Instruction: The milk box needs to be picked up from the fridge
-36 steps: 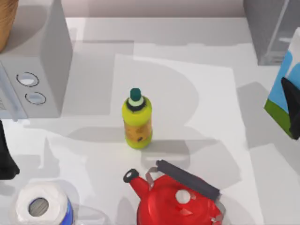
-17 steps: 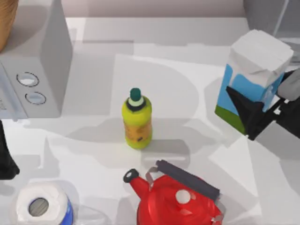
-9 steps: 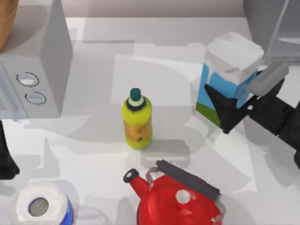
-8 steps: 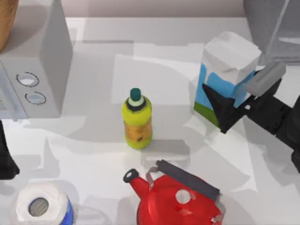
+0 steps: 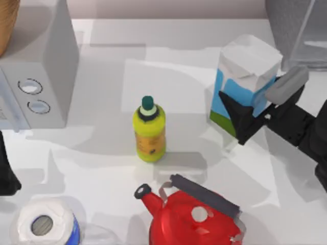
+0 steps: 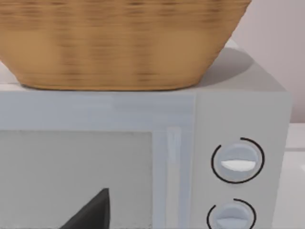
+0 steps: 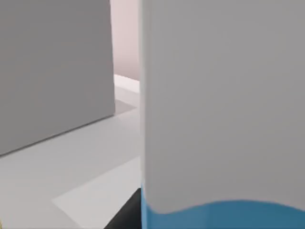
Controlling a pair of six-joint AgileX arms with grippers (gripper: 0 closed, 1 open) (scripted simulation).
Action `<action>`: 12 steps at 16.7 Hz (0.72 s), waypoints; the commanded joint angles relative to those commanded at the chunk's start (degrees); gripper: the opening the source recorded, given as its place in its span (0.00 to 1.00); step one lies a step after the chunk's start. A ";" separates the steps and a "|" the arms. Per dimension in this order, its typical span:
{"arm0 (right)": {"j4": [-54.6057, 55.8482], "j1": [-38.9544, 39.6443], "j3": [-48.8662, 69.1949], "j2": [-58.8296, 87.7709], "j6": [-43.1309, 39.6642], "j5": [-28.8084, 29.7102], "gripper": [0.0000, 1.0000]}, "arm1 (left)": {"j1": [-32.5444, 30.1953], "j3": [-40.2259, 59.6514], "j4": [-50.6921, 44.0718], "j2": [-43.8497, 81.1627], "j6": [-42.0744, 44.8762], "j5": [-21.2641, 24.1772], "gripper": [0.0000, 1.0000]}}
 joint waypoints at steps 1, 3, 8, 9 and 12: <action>0.00 0.00 0.00 0.00 0.00 0.00 0.30 | 0.00 0.00 0.00 0.00 0.00 0.00 1.00; 0.00 0.00 0.00 0.00 0.00 0.00 0.45 | 0.00 0.00 0.00 0.00 0.00 0.00 1.00; 0.00 0.00 0.00 0.00 0.00 0.00 0.83 | 0.00 0.00 0.00 0.00 0.00 0.00 1.00; 0.00 0.00 0.00 0.00 0.00 0.00 0.90 | 0.00 0.00 0.00 0.00 0.00 0.00 1.00; 0.00 0.00 0.00 0.00 0.00 0.00 1.00 | 0.00 0.00 0.00 0.00 0.00 0.00 1.00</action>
